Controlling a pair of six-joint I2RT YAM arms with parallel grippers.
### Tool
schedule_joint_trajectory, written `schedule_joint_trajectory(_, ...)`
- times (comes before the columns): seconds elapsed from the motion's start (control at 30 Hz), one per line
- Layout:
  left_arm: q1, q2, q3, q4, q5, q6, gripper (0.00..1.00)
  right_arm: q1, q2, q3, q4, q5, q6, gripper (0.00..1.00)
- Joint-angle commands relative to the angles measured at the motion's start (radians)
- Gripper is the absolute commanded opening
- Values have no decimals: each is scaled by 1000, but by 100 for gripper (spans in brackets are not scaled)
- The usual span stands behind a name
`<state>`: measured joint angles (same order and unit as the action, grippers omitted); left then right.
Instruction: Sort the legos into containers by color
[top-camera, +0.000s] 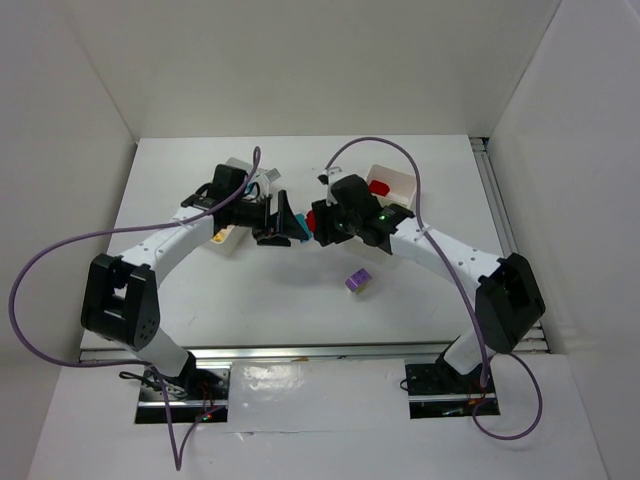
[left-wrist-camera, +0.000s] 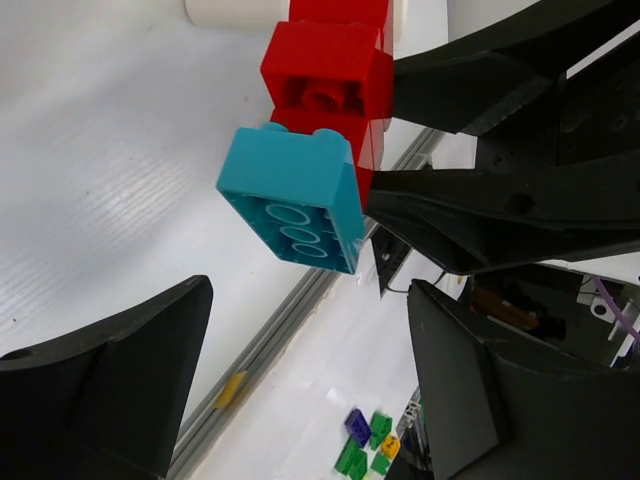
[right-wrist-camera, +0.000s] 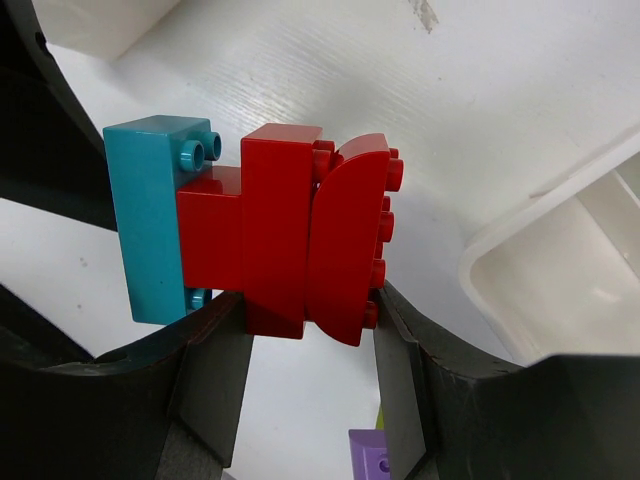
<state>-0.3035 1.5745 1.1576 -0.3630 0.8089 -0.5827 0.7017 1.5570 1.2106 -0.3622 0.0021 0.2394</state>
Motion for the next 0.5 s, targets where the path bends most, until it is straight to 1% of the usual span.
schedule_joint_trajectory(0.0,1,5,5,71,19,10,89,-18,-63,35,55,-28,9,45)
schedule_joint_trajectory(0.1,1,25,5,102,29,11,86,-27,-72,35,55,-40,9,45)
schedule_joint_trajectory(0.3,1,61,-4,220,78,-45,82,-27,-72,35,46,-50,9,44)
schedule_joint_trajectory(0.33,1,61,-4,229,78,-55,79,-27,-72,35,46,-50,9,44)
schedule_joint_trajectory(0.4,1,71,-4,262,87,-69,78,-27,-72,35,46,-50,9,44)
schedule_joint_trajectory(0.47,10,71,-4,289,101,-88,72,-27,-72,35,46,-50,9,44)
